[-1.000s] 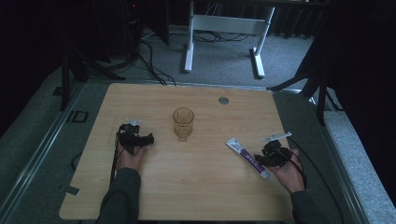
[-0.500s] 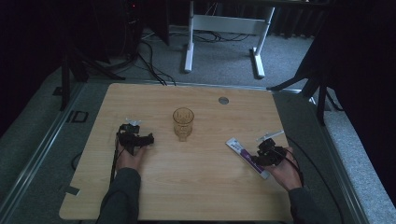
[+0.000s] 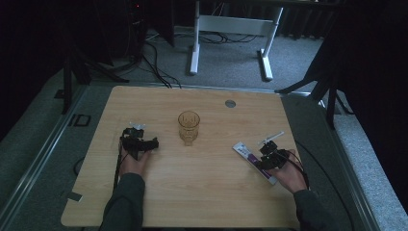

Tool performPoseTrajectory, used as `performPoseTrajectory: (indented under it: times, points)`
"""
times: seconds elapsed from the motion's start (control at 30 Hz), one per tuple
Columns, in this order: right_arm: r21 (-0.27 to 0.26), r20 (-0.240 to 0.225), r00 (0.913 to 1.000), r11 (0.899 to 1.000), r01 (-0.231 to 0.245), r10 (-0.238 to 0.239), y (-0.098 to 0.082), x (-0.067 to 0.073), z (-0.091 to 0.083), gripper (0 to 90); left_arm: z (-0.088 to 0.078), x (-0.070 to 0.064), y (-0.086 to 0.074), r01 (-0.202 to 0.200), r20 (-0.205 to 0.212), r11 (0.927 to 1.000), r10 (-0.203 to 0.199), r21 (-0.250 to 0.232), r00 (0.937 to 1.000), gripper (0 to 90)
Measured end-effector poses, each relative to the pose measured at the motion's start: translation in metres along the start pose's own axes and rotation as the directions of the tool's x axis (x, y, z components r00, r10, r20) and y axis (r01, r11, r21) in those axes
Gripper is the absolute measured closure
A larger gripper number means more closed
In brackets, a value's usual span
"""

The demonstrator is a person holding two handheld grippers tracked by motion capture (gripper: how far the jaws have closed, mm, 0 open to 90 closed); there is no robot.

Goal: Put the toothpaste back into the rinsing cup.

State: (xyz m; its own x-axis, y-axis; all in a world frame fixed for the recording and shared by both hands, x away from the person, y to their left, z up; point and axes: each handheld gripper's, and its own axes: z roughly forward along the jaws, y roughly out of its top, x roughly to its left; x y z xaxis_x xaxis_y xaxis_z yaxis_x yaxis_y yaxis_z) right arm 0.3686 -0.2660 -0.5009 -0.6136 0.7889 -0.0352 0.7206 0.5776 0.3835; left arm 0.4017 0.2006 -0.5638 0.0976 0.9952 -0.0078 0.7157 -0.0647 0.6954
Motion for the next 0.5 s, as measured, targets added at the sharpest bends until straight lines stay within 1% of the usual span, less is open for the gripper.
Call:
performPoseTrajectory:
  times: [0.2,0.3,0.37,0.43,0.5]
  points:
    - [0.03,-0.011,0.9999,1.0,-0.001,0.001,0.005,-0.001,0.002,62.7,0.0,0.0,0.0,0.0,0.0,1.0,0.0,0.0,1.0,7.6]
    - [0.057,-0.023,0.9997,0.998,-0.003,0.005,0.008,-0.002,0.004,63.2,0.0,0.0,0.0,0.0,0.0,1.0,0.0,0.0,1.0,7.6]
    - [0.063,-0.024,0.9997,0.998,0.002,-0.001,0.009,-0.002,0.004,63.3,0.0,0.0,0.0,0.0,0.0,1.0,0.0,0.0,1.0,7.6]
    - [0.087,-0.025,0.9996,0.996,0.014,-0.012,0.012,-0.001,0.005,64.1,0.0,0.0,0.0,0.0,0.0,1.0,0.0,0.0,1.0,7.6]
    - [0.099,-0.024,0.9996,0.995,0.02,-0.018,0.014,-0.001,0.006,64.2,0.0,0.0,0.0,0.0,0.0,1.0,0.0,0.0,1.0,7.6]
